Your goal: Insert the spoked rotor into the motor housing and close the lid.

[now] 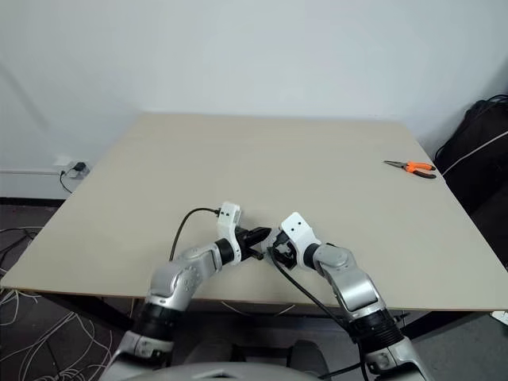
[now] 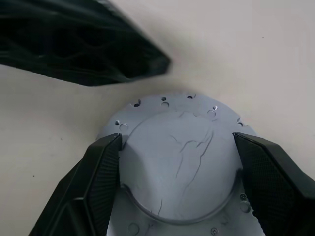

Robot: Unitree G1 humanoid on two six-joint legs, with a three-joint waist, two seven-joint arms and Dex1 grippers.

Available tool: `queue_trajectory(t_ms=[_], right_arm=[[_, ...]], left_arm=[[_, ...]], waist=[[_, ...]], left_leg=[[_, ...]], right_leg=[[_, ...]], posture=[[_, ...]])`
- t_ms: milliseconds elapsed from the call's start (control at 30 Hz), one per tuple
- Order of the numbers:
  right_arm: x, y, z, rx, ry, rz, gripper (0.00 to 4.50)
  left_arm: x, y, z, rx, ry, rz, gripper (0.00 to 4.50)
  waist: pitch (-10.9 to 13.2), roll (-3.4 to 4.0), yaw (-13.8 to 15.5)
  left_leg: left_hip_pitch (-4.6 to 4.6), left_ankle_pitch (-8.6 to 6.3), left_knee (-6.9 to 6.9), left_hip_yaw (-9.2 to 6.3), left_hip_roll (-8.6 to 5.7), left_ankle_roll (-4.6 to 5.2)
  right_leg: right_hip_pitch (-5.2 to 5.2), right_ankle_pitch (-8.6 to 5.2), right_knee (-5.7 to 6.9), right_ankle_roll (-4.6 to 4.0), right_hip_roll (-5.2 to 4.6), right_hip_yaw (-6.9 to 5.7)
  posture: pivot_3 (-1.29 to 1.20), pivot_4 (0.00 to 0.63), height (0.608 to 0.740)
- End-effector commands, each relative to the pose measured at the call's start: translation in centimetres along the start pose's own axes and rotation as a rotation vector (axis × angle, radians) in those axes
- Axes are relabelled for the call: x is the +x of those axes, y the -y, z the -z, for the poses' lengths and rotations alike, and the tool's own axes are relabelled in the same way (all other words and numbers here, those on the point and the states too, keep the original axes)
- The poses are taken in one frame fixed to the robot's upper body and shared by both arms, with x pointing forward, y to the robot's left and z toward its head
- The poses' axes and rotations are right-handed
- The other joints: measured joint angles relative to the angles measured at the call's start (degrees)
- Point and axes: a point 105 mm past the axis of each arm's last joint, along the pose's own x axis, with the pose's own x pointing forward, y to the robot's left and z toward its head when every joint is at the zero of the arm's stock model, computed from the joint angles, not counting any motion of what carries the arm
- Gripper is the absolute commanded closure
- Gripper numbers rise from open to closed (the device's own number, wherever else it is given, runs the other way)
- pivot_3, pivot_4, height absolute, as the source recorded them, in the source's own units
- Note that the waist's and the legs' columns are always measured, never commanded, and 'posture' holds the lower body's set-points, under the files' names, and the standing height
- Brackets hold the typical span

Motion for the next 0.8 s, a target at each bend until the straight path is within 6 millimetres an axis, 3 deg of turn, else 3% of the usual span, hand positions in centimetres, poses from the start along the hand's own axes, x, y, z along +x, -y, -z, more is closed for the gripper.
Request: queue_trajectory(t_ms=[33,333,800], right_arm=[[0.0,-0.2,0.3,0.006,-0.016,0.001,1.23],[-0.3,-0.2,0.4,0.017,-0.011,0.015,1.23],[-0.5,-0.3,0.6,0.026,-0.013,0.029,1.23]], left_arm=[[0.3,-0.6,-1.4,0.009,-0.018,0.025,4.5],[0.7,-2.5,-1.1,0.049,-0.166,-0.009,4.5],[0.9,-1.2,2.4,0.092,-0.321,0.026,4.5]], waist=[[0.0,0.0,-0.05],[0.04,-0.07,-0.01],[-0.01,-0.05,0.0]], left_leg=[[0.01,0.0,0.0,-0.02,0.0,0.0],[-0.01,-0.14,-0.03,-0.04,-0.03,-0.27],[-0.11,-0.17,-0.13,-0.06,-0.08,-0.32]], right_leg=[[0.0,0.0,0.0,0.0,0.02,0.02],[-0.01,0.0,-0.07,-0.03,-0.34,0.08],[-0.14,0.01,-0.06,-0.05,-0.7,0.25]], posture=[[0.0,0.0,0.74],[0.0,0.0,0.74],[0.0,0.0,0.74]])
